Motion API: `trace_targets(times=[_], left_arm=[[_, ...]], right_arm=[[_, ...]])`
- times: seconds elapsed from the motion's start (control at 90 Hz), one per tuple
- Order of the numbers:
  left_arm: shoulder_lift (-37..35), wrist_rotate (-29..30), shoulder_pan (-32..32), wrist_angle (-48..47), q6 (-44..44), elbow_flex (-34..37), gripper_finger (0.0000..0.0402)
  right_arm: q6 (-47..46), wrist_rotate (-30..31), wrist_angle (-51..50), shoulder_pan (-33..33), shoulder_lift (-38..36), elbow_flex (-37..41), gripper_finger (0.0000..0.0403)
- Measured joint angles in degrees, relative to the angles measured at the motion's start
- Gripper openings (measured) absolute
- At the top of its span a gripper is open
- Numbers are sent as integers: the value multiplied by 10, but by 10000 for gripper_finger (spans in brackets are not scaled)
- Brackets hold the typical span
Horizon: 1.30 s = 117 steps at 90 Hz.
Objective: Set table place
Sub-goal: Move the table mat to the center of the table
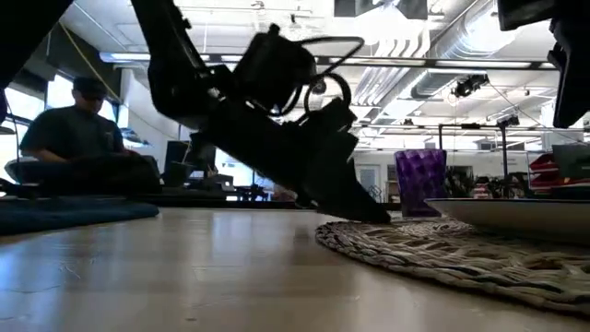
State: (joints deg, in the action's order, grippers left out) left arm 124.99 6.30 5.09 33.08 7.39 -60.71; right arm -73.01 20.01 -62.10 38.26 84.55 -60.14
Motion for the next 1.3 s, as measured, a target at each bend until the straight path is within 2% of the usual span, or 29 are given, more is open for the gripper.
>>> trace_targets(times=[0.311,0.444,0.533,0.856,1.011,1.3], left_arm=[[-35,20,-20,-170,-63,-2,0],[-65,50,-21,-230,-108,17,0],[-90,67,-28,-247,-122,49,0],[-214,76,-53,-302,-143,174,0],[-261,92,-63,-342,-155,212,0],[-295,100,-90,-342,-156,249,0]], right_arm=[[0,26,12,0,0,0,133],[0,72,22,0,0,0,133],[6,90,26,-2,8,0,133],[91,90,74,-40,62,0,133],[121,115,115,-66,85,0,133],[139,98,131,-112,134,0,133]])
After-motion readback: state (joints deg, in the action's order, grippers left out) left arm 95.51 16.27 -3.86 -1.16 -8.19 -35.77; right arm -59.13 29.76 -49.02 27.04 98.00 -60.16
